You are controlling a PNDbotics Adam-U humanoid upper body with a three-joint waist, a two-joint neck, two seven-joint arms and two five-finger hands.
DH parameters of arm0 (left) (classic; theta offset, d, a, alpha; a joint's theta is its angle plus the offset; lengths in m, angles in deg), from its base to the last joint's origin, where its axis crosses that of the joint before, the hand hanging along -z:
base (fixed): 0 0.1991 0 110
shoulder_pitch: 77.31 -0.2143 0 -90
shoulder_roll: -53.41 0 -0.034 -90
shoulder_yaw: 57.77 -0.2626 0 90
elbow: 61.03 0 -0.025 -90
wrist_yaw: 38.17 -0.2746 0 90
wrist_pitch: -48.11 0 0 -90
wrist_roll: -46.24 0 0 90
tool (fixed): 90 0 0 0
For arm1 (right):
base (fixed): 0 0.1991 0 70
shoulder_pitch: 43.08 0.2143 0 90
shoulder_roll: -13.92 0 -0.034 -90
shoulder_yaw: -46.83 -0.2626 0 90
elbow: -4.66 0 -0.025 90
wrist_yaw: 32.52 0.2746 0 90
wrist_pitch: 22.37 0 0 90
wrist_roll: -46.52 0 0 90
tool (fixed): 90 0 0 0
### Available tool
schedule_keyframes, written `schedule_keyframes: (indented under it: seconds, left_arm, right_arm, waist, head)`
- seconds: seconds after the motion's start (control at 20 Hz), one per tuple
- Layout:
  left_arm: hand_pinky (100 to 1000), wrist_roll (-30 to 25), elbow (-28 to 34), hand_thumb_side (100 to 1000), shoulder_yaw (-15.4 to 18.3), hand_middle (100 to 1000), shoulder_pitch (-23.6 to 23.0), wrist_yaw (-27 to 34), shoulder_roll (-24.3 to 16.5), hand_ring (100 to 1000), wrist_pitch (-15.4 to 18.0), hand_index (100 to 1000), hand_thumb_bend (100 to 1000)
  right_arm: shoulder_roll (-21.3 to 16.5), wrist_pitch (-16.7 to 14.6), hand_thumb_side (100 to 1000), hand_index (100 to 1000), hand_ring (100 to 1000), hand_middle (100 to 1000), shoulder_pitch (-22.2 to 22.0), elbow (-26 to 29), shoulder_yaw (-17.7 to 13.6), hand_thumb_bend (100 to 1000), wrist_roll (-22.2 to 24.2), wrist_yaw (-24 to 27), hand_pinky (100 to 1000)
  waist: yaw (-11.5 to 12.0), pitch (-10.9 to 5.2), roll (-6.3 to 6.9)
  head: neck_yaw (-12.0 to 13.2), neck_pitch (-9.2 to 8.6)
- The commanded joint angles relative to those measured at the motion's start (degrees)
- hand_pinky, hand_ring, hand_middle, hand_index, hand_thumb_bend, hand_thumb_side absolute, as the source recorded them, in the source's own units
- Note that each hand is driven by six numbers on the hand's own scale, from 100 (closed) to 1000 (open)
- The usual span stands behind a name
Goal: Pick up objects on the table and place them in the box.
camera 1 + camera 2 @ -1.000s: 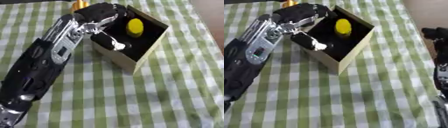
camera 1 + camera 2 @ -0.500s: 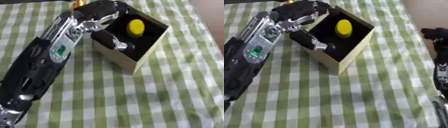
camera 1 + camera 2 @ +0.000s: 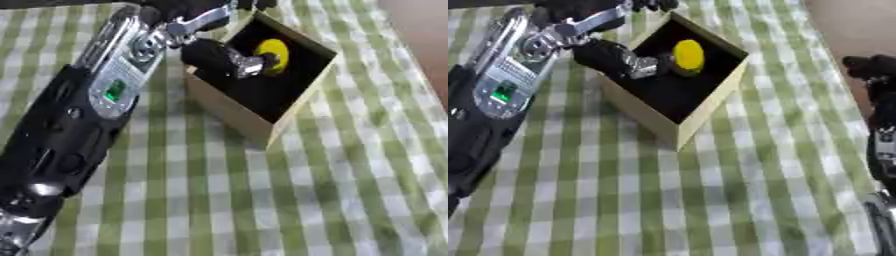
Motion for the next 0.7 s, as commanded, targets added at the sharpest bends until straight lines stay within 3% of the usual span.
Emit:
schedule_keyframes:
  seconds: [0.05, 0.3, 0.5, 0.7]
  left_arm:
    - [792, -0.39, 2.55, 755, 1.67, 806, 1.77, 1.90, -2.25, 838, -1.10, 934, 370]
    - [791, 2.08, 2.85, 702, 4.70, 808, 2.84, 0.61, -6.06, 841, -3.94, 926, 372]
    - [792, 6.32, -1.92, 651, 6.78, 812, 3.34, -3.01, -9.91, 849, -6.03, 902, 403]
    - [792, 9.63, -7.72, 623, 8.11, 812, 3.67, -6.89, -11.95, 854, -6.06, 899, 422]
  right_arm:
    - [-0.88, -0.02, 556, 776, 776, 618, 0.29, 0.63, -0.14, 100, 0.11, 0.32, 869]
    - [-1.12, -0.19, 555, 776, 776, 618, 0.11, 0.63, -0.21, 100, 0.13, 0.09, 869]
    - [-1.51, -0.72, 554, 777, 777, 619, 0.11, 0.63, -0.39, 100, -0.08, -0.20, 869]
    - [-1.91, -1.55, 553, 777, 776, 620, 0.25, 0.63, -0.59, 100, -0.44, -0.50, 868]
  waist:
    - [0.00, -1.42, -0.16]
    - [0.00, -1.41, 0.13]
    - [-0.11, -1.24, 0.54]
    - [-0.64, -0.89, 0.86]
  head:
    - [-0.17, 0.22]
    - [-0.53, 0.10]
    - [-0.45, -0.35]
    - [0.08, -1.50]
